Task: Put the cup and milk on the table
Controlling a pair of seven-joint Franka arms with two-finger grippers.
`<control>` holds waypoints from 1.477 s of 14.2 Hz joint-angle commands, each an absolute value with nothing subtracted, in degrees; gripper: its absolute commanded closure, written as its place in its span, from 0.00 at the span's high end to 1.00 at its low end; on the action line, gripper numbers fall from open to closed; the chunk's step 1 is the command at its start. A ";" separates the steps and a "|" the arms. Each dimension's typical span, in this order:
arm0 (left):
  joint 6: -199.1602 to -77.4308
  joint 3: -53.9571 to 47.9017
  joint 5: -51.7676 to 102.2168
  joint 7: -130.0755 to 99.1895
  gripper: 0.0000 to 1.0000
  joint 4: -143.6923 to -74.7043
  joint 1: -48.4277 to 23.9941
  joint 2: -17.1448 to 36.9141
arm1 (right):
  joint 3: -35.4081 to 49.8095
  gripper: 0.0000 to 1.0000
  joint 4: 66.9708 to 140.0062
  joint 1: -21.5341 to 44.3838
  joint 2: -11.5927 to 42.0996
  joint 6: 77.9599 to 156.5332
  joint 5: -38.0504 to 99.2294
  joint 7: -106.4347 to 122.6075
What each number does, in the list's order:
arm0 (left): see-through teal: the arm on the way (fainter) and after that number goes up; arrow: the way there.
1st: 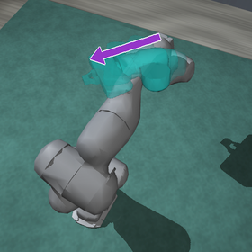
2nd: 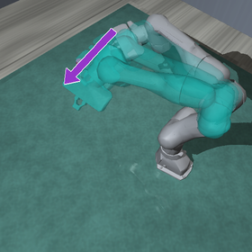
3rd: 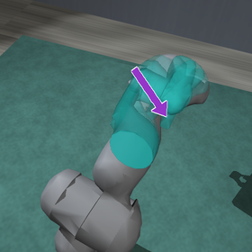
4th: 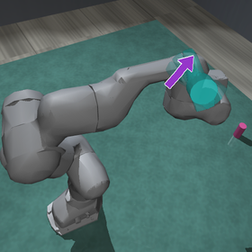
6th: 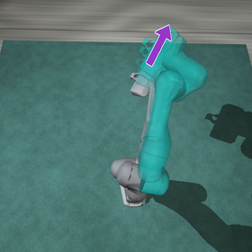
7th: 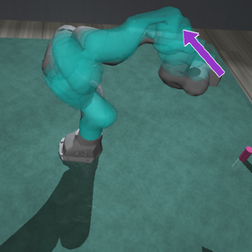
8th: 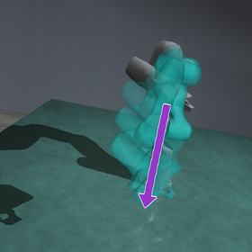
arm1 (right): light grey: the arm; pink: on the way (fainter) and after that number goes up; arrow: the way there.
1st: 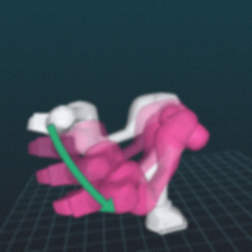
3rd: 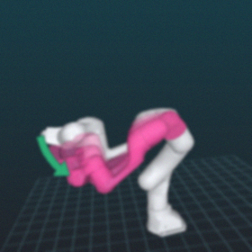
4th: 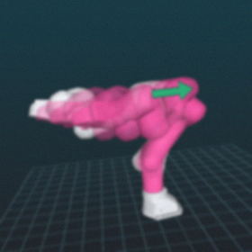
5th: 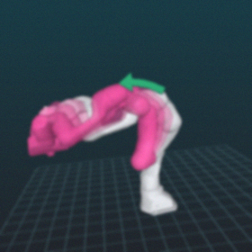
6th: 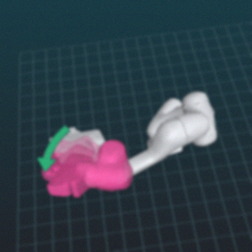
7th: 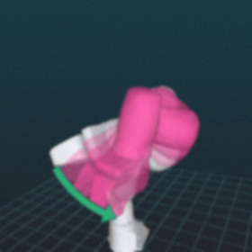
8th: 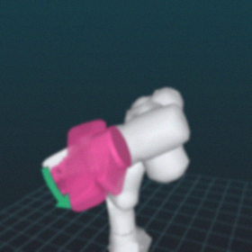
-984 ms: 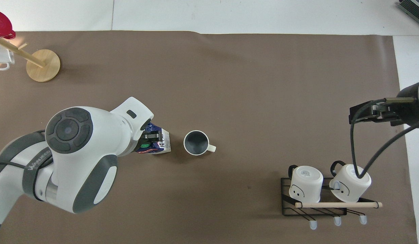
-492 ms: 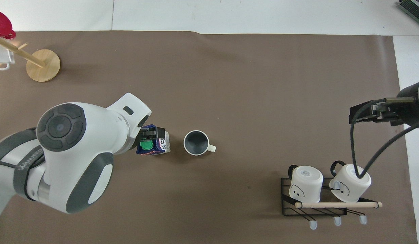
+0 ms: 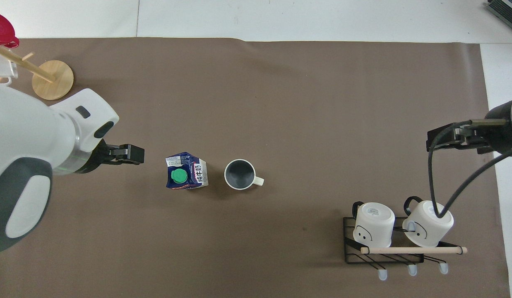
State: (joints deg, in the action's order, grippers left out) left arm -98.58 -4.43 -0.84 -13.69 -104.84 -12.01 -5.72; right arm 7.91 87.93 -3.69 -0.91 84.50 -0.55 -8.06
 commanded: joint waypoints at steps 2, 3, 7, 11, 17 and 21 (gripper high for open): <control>-91.77 -4.57 -2.81 -6.43 1.00 -98.63 -5.73 -6.06 | 8.26 1.00 88.07 -4.75 -1.05 84.64 0.79 -6.77; -90.37 -4.48 -2.73 -5.37 1.00 -97.13 -4.06 -6.06 | 8.26 1.00 88.07 -4.75 -1.05 84.64 0.79 -6.77; -88.07 -4.31 -2.72 -3.69 1.00 -95.54 -1.85 -6.06 | 8.26 1.00 88.15 -4.75 -1.05 84.64 0.88 -6.77; -87.45 -4.31 -2.72 -3.78 1.00 -95.62 -1.41 -6.15 | 8.26 1.00 88.07 -4.75 -1.05 84.64 0.88 -6.77; -86.93 -4.57 -2.37 -3.69 1.00 -95.54 -1.49 -6.15 | 8.26 1.00 88.07 -4.75 -1.05 84.64 0.79 -6.77; -86.84 -4.57 -0.18 -4.04 1.00 -95.62 -1.67 -6.15 | 8.26 1.00 88.07 -4.75 -1.05 84.64 0.79 -6.77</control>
